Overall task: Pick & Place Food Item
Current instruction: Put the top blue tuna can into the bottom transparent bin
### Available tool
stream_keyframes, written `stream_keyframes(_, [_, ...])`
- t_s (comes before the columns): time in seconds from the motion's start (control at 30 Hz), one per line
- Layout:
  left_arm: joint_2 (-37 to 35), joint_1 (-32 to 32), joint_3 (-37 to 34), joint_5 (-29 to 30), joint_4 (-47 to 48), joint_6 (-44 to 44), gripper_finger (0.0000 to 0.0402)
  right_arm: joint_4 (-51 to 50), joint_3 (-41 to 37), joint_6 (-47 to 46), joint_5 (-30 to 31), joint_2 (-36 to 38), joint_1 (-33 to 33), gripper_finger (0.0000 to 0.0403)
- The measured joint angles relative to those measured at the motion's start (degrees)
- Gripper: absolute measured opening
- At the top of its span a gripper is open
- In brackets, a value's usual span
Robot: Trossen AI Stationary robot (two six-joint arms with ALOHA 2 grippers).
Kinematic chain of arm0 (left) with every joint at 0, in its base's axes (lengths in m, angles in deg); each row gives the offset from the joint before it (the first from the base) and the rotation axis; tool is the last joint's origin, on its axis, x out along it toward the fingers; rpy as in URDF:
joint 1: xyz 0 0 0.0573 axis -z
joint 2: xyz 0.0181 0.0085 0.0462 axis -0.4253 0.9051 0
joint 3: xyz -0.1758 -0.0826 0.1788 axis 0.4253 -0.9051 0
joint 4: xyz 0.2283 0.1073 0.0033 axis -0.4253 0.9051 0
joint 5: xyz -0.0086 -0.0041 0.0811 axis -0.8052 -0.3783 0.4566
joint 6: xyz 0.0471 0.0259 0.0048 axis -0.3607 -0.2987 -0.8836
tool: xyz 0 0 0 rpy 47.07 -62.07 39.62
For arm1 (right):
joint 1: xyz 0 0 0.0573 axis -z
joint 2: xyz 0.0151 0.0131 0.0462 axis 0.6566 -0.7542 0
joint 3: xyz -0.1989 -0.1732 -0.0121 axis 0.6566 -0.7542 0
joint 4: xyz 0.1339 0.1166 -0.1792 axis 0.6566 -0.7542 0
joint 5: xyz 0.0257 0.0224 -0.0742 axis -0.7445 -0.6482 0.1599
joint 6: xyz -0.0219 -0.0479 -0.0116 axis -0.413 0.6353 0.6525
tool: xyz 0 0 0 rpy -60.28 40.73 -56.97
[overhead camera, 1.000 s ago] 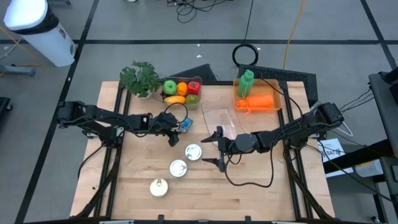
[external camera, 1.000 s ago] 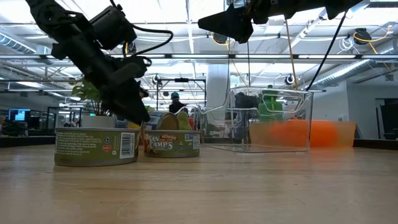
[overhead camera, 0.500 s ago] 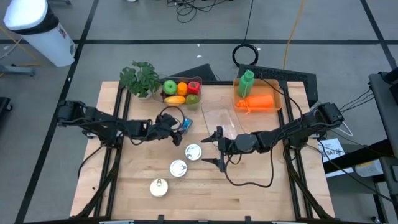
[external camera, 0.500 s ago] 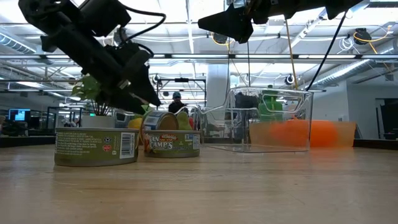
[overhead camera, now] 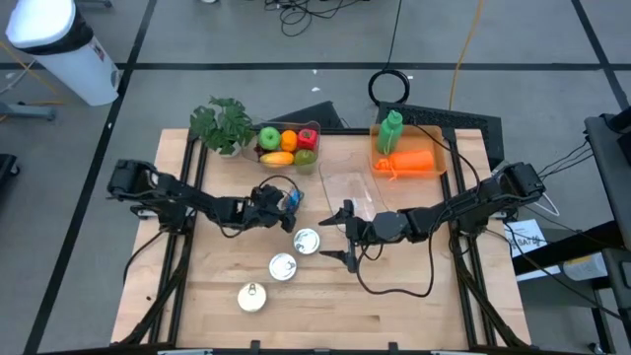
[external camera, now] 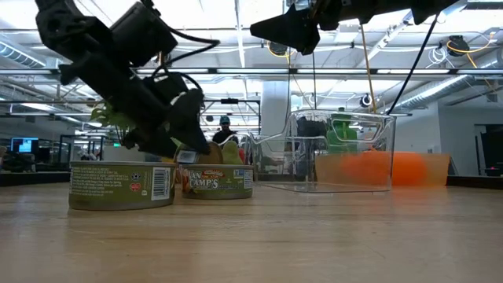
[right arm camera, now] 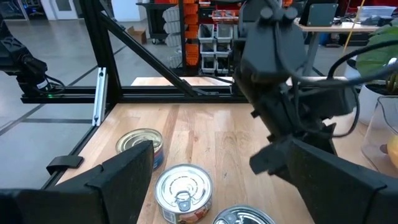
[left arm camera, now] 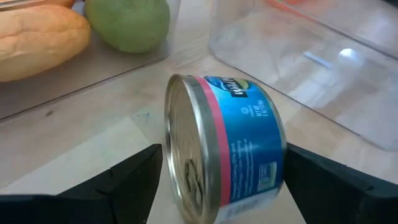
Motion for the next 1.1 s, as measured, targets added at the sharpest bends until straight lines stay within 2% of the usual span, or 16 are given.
stream_keyframes(0.13, [2.8,-0.1,0.9,2.5,0.0,-1.4,0.0328,-0.1,0.0,0.0,0.0,0.0,0.1,0.0345])
stream_keyframes(0.2, [3.7,-0.1,1.2,2.5,0.2,-2.4,0.0311,-0.3,0.0,0.0,0.0,0.0,0.0,0.0345])
stream_keyframes(0.27, [3.6,-0.1,1.1,2.3,1.2,-3.0,0.0277,-0.6,0.0,0.0,0.0,0.0,0.0,0.0345])
stream_keyframes(0.37, [2.8,0.3,1.2,1.9,3.2,-6.7,0.0203,-1.1,0.0,-0.4,0.0,0.0,0.0,0.0345])
stream_keyframes(0.4, [2.3,0.5,1.1,1.9,3.8,-9.1,0.0195,-1.4,0.0,-0.7,0.0,0.0,0.0,0.0345])
stream_keyframes(0.5, [0.9,2.4,1.1,1.6,5.0,-21.4,0.0195,-2.2,0.0,-3.3,0.0,0.0,0.0,0.0345])
stream_keyframes(0.67, [-1.2,8.6,3.0,-2.9,7.2,-53.3,0.0195,-3.0,0.0,-6.2,0.0,0.0,0.6,0.0345])
stream_keyframes(0.77, [-1.0,13.2,4.6,0.5,6.4,-67.7,0.0195,-3.0,0.0,-4.6,0.0,-0.5,1.2,0.0345])
stream_keyframes(0.83, [-1.0,15.5,6.3,4.6,5.2,-72.1,0.0195,-3.2,0.0,-1.1,0.1,-1.5,1.5,0.0345])
stream_keyframes(0.93, [-1.1,17.3,8.5,10.1,2.8,-73.6,0.0195,-3.0,0.0,4.0,0.2,-3.6,1.2,0.0345])
stream_keyframes(1.1, [-1.1,18.7,11.3,11.1,2.9,-75.2,0.0195,0.4,0.0,16.3,8.1,-6.7,-0.4,0.0345])
